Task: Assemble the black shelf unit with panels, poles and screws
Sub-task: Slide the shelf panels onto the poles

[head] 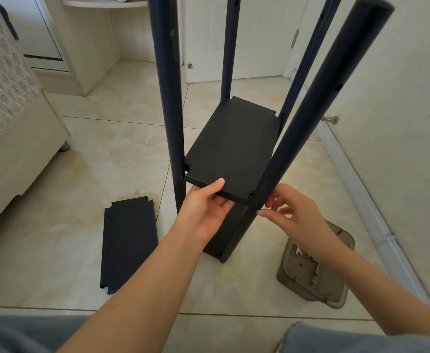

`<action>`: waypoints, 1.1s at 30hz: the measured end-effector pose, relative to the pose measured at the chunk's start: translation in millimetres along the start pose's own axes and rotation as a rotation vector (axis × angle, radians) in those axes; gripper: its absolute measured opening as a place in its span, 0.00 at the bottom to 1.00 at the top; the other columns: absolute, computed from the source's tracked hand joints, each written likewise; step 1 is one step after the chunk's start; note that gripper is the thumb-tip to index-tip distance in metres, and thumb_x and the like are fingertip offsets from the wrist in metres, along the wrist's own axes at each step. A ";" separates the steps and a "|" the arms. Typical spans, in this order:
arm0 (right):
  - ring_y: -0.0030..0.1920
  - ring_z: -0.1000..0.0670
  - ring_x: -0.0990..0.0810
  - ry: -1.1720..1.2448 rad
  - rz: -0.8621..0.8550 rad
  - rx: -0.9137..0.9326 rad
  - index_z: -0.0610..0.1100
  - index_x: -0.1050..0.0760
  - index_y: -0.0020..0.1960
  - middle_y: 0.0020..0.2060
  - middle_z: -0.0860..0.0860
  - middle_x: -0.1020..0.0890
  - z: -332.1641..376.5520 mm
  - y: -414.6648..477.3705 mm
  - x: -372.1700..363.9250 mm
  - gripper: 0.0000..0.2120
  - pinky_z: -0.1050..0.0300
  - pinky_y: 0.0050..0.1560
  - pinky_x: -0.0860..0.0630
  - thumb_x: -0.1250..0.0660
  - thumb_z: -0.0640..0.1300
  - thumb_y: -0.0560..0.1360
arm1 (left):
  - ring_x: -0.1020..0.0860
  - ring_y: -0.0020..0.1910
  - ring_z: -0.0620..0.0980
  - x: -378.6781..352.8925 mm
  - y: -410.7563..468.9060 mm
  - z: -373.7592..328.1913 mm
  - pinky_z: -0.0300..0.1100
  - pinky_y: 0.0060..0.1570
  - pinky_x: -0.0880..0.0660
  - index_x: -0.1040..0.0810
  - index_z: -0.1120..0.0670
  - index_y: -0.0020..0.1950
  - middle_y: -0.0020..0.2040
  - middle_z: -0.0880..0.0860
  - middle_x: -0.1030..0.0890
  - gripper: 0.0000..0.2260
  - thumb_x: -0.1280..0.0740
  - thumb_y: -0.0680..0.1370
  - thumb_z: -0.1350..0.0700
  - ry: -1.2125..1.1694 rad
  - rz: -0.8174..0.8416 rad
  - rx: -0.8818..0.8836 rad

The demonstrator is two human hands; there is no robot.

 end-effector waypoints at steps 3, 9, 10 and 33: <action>0.46 0.60 0.22 0.031 -0.015 -0.007 0.56 0.29 0.54 0.44 0.63 0.24 -0.5 -0.6 0.5 0.13 0.76 0.44 0.26 0.28 0.46 0.74 | 0.15 0.50 0.57 2.4 -1.1 3.0 0.52 0.45 0.17 0.22 0.54 0.60 0.52 0.56 0.14 0.15 0.32 0.76 0.67 0.018 -0.021 0.015; 0.47 0.58 0.21 0.108 -0.006 -0.104 0.58 0.33 0.57 0.48 0.64 0.26 -6.4 -2.0 -2.0 0.19 0.74 0.41 0.24 0.26 0.47 0.73 | 0.15 0.52 0.58 0.3 -4.3 3.1 0.51 0.45 0.17 0.22 0.55 0.61 0.54 0.57 0.14 0.19 0.29 0.71 0.66 0.031 -0.013 0.015; 0.47 0.58 0.20 0.147 0.010 -0.129 0.59 0.33 0.56 0.49 0.64 0.26 -8.0 -2.2 -2.7 0.20 0.74 0.40 0.24 0.26 0.46 0.73 | 0.15 0.53 0.58 -0.1 -4.9 3.2 0.52 0.47 0.17 0.22 0.55 0.61 0.54 0.57 0.14 0.19 0.30 0.71 0.65 0.037 -0.012 0.015; 0.50 0.51 0.16 0.231 0.043 -0.442 0.48 0.21 0.52 0.48 0.51 0.16 -114.6 -34.0 28.6 0.06 0.56 0.50 0.18 0.32 0.39 0.78 | 0.17 0.59 0.57 -4.8 -14.9 7.5 0.51 0.52 0.18 0.28 0.56 0.74 0.63 0.57 0.18 0.28 0.31 0.73 0.64 0.060 -0.053 0.062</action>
Point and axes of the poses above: each hand's wrist, its own y-axis towards the middle knuckle, its own x-axis out of the back of the hand, z = x × y, the point moved 8 cm from there along y, towards the middle knuckle
